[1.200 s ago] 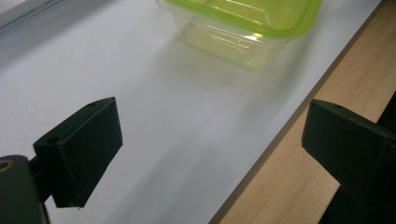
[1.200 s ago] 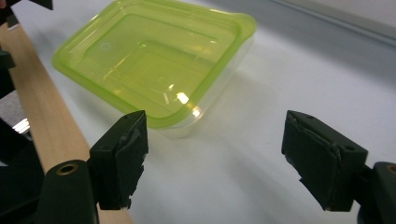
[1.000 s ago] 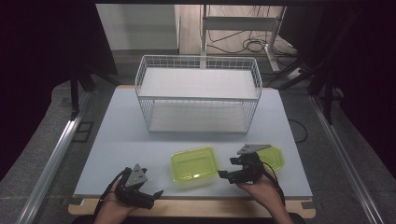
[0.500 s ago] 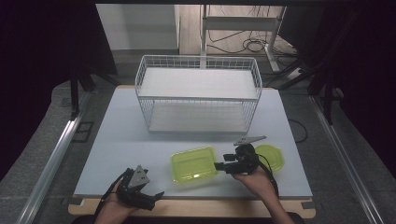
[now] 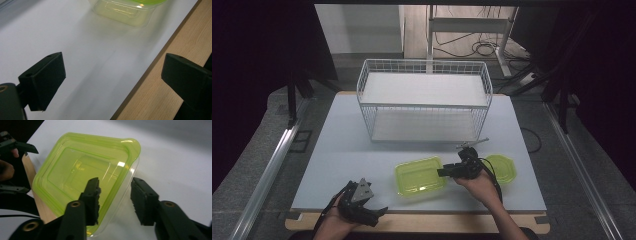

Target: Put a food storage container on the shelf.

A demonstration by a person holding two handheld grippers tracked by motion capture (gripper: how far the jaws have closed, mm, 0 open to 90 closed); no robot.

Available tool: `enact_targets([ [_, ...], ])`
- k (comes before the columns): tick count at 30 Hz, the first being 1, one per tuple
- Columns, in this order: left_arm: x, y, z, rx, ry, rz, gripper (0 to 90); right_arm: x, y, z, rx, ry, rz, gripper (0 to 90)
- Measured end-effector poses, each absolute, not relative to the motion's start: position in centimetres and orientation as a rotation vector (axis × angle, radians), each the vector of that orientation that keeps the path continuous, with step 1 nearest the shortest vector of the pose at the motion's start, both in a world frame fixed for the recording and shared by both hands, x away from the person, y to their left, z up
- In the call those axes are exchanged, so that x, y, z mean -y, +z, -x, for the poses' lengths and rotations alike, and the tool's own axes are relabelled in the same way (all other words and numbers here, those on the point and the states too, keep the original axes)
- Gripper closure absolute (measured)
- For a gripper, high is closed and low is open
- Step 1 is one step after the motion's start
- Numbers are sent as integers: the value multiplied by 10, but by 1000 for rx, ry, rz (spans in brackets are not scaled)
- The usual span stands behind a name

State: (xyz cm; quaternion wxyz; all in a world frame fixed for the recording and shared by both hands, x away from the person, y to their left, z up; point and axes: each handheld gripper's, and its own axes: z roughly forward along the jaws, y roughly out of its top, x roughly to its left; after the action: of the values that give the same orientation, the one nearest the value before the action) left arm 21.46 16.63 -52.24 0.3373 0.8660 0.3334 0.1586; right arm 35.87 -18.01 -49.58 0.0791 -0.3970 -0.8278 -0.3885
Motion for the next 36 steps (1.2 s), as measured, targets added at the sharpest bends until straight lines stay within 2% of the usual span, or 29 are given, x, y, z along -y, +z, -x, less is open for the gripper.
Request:
enact_targets([
  [8,-166,-523,-215,-865,413,-2264,52,184,-504,-369,2293,-1112,1253,706],
  [11,-165,-523,-214,-859,417,-2270,52,188,-504,-370,2179,-1133,1232,801],
  [36,-168,-521,-215,-881,427,-2235,29,195,-465,-361,2233,-1276,1202,810],
])
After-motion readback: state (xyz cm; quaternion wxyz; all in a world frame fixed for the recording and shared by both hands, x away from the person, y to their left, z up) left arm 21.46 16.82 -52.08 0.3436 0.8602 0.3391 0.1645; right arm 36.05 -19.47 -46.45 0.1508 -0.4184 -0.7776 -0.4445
